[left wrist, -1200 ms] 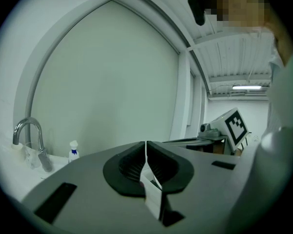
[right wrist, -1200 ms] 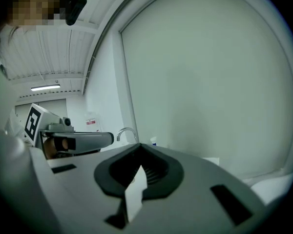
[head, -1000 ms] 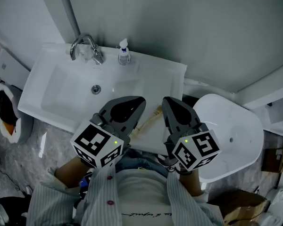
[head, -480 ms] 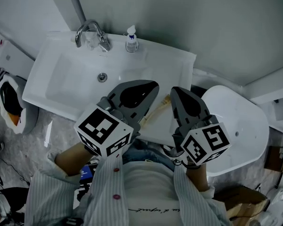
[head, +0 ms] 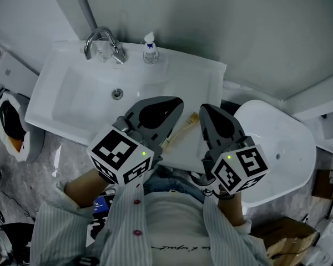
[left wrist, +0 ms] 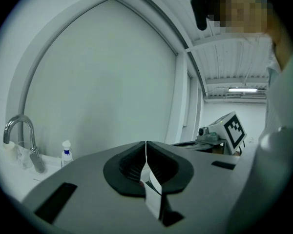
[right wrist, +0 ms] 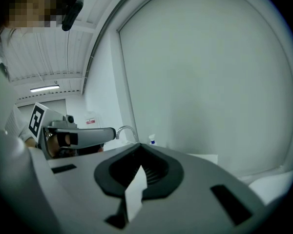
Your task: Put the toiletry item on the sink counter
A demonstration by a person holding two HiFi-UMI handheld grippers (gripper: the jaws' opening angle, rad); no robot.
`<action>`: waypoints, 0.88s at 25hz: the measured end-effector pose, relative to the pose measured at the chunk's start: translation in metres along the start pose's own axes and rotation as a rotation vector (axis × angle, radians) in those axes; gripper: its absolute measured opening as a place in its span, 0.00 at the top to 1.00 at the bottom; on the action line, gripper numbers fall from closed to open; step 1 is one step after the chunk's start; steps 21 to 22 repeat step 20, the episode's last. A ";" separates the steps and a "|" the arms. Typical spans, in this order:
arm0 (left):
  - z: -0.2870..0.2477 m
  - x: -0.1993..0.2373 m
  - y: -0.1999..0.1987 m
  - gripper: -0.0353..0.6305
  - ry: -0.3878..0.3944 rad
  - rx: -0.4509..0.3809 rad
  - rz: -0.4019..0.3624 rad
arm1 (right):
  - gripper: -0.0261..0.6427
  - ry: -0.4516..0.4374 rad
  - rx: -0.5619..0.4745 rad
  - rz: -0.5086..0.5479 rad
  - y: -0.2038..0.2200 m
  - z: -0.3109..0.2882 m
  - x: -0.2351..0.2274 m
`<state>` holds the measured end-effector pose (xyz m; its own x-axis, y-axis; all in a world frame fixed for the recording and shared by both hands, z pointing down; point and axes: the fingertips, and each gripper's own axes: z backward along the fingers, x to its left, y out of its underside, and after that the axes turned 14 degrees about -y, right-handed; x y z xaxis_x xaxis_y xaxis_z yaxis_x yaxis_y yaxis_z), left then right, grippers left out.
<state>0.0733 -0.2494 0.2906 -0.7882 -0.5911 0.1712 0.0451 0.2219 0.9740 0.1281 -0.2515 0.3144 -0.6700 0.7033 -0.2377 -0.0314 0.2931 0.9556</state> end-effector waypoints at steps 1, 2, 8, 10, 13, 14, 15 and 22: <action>0.000 0.000 0.000 0.92 0.001 0.000 0.001 | 0.95 0.002 0.000 0.001 0.000 0.001 0.000; -0.001 -0.001 0.000 0.91 0.001 0.000 0.000 | 0.95 0.003 -0.001 0.001 0.000 0.002 -0.001; -0.002 -0.002 0.003 0.91 0.003 0.006 -0.003 | 0.95 0.003 0.002 -0.002 0.002 0.003 -0.002; -0.002 -0.002 0.004 0.92 0.003 0.007 -0.003 | 0.95 0.003 0.002 -0.003 0.003 0.004 -0.003; 0.000 -0.004 0.005 0.91 0.003 0.007 -0.005 | 0.95 0.002 0.002 -0.006 0.004 0.005 -0.002; 0.001 -0.004 0.005 0.92 0.003 0.007 -0.005 | 0.95 0.002 0.001 -0.008 0.005 0.006 -0.002; 0.001 -0.004 0.005 0.91 0.002 0.007 -0.004 | 0.95 0.002 0.002 -0.010 0.006 0.006 -0.002; 0.000 -0.003 0.005 0.92 0.002 0.011 0.001 | 0.95 -0.002 0.011 -0.010 0.006 0.004 -0.002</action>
